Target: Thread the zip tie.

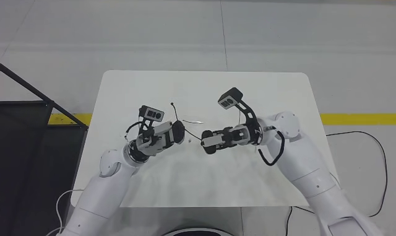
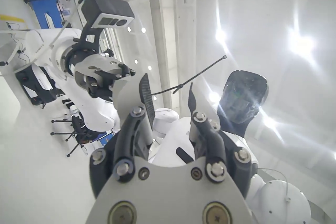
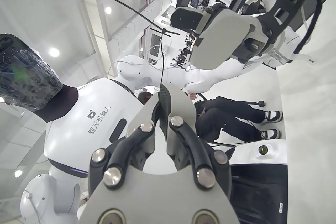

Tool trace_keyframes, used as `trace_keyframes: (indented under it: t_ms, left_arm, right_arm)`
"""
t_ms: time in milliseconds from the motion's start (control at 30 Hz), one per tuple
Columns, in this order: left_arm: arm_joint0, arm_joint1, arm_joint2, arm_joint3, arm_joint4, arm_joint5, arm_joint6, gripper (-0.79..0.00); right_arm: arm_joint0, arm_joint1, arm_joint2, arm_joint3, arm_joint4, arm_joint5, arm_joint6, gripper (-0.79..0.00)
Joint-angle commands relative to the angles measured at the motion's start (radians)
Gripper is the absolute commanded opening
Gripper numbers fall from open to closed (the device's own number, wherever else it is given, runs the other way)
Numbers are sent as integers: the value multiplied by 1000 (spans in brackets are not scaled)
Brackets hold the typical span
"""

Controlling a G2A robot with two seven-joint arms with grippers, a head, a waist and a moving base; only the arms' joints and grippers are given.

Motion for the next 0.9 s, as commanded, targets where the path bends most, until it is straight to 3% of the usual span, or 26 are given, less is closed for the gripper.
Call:
trace_keyframes:
  t_ms: [0,633,867]
  left_arm:
    - [1,-1,-3,0,-5,3,-5,-446]
    - [11,-9,-13,-12,-1,13,-24,-496]
    - [9,-13,-15,-9,-1,14,-23,-548]
  right_arm:
    - [0,-3,3,5,-2,0,0,-785]
    - [3,-27,11,27,-28,7,7,-785]
    - [0,-32,16,28,-33,10,10,-785]
